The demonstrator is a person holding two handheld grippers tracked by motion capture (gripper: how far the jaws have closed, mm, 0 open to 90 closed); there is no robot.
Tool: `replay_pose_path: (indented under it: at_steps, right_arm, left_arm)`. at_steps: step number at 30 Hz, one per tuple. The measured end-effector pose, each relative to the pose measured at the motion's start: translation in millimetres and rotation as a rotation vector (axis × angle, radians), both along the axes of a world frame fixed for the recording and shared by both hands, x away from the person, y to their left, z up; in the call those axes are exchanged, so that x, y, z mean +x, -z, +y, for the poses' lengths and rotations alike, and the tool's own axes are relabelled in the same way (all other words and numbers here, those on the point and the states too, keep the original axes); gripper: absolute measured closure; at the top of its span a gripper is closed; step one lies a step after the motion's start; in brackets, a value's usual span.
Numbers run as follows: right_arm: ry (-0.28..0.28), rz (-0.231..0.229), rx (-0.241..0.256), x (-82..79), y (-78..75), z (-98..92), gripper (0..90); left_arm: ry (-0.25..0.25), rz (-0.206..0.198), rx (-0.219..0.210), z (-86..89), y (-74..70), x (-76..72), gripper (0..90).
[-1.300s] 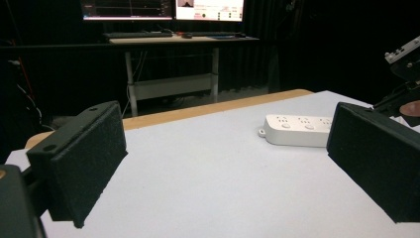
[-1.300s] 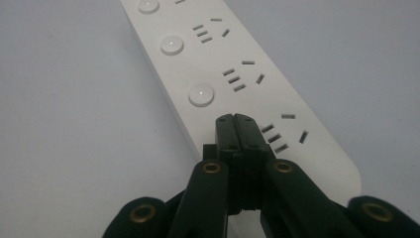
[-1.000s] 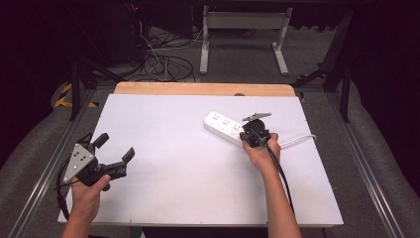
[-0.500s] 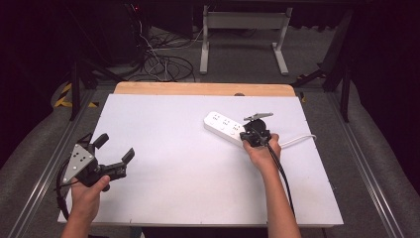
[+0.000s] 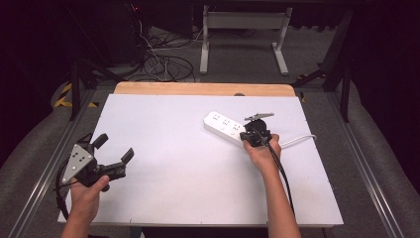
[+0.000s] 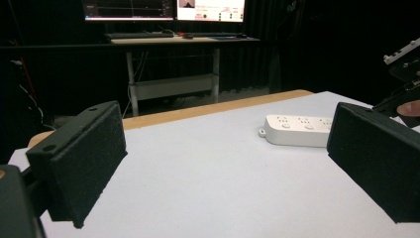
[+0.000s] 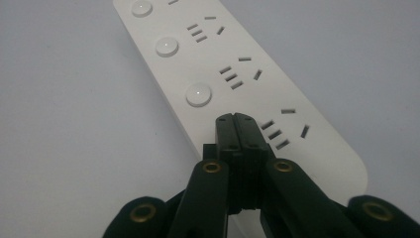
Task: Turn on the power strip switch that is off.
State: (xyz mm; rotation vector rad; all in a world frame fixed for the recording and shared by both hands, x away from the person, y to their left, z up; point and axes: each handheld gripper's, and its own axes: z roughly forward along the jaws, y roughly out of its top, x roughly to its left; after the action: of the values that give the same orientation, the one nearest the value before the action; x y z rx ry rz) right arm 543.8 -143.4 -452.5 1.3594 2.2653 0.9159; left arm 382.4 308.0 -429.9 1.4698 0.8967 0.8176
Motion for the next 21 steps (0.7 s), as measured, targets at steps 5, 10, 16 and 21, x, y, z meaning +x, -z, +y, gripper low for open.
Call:
replay_pose_path:
  at_steps: [5,10,16,21]
  right_arm:
    - [-0.001,-0.003,0.009,-0.2,0.7,-0.9,90.0]
    - [0.002,-0.002,0.017,-0.5,1.1,-1.8,90.0]
    - [0.005,0.007,0.026,-0.3,0.9,-2.1,90.0]
    - [0.008,0.009,0.029,0.0,1.0,-2.0,90.0]
  left_arm:
    - [0.002,0.001,-0.001,-0.2,0.2,0.1,2.5]
    - [0.001,-0.001,-0.001,-0.1,0.0,-0.2,2.5]
    - [0.003,0.001,0.000,-0.3,0.2,-0.2,2.5]
    - [0.003,0.001,0.003,-0.5,0.2,-0.1,2.5]
